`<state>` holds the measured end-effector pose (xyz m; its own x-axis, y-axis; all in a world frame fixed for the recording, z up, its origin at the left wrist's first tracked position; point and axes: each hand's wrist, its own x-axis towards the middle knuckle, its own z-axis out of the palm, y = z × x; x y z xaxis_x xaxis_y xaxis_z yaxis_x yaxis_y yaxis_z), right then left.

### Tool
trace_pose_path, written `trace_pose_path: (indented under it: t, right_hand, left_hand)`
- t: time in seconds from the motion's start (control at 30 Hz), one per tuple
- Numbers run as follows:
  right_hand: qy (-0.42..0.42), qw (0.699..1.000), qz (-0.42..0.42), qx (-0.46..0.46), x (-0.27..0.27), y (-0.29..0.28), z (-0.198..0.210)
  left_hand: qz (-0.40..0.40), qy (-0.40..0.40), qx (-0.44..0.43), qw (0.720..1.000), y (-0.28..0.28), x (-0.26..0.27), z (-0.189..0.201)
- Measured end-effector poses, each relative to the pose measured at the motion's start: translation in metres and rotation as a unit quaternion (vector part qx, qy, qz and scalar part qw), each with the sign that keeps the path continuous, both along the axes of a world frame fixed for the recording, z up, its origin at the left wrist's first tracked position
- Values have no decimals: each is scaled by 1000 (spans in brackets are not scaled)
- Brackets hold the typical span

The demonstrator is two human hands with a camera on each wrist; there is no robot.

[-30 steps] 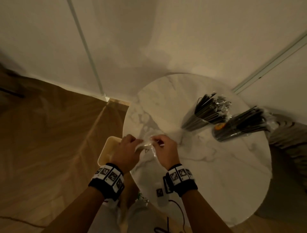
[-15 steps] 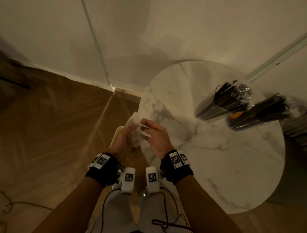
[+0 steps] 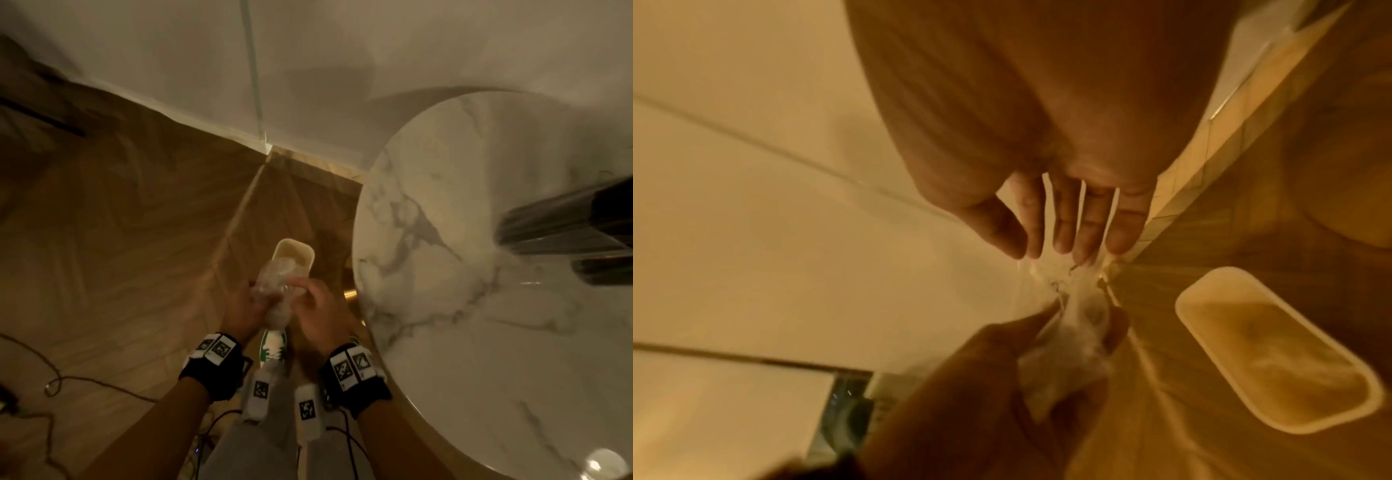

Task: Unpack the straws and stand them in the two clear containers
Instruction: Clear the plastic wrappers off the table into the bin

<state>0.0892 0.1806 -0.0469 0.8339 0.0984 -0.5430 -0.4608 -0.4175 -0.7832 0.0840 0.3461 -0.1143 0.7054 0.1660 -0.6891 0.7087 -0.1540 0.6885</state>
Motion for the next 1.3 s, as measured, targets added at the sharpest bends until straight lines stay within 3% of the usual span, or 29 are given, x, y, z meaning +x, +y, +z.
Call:
trace_pose_path:
  t: [0.07, 0.13, 0.27, 0.43, 0.57, 0.67, 0.8, 0.87, 0.93, 1.0, 1.17, 1.3]
  right_hand:
    - [-27, 997, 24, -70, -5, 9, -38]
    - [0, 994, 51, -98, -9, 15, -80]
    - [110, 984, 61, -123, -18, 10, -160]
    - [196, 969, 63, -135, -25, -35, -228]
    - [215, 963, 50, -152, -35, -68, -259]
    - [208, 964, 32, -166, -37, -82, -269]
    - [199, 964, 29, -177, -42, -87, -279]
    - [199, 962, 32, -184, -45, -85, -280]
    - [205, 961, 37, -183, -46, -85, -280]
    - [220, 959, 34, -175, -47, -84, -278]
    - [210, 959, 47, -184, -43, -79, -262]
    - [186, 963, 67, -185, -39, -63, -226]
  left_hand:
    - [-61, 4, 45, 997, -1, 2, -26]
    - [-139, 3, 109, 984, -6, 10, -64]
    - [-89, 79, 140, 983, -10, 37, -160]
    - [-203, 128, 187, 953, -25, 77, -282]
    - [-306, 53, 257, 915, -35, 99, -361]
    - [-344, -13, 300, 890, -41, 106, -399]
    - [-379, -29, 320, 868, -50, 113, -423]
    - [-384, 25, 301, 872, -53, 113, -436]
    - [-435, 69, 270, 856, -56, 110, -443]
    - [-478, 55, 264, 836, -56, 108, -440]
    - [-393, 30, 228, 890, -39, 97, -397]
    - [-454, 91, 194, 865, -15, 84, -335]
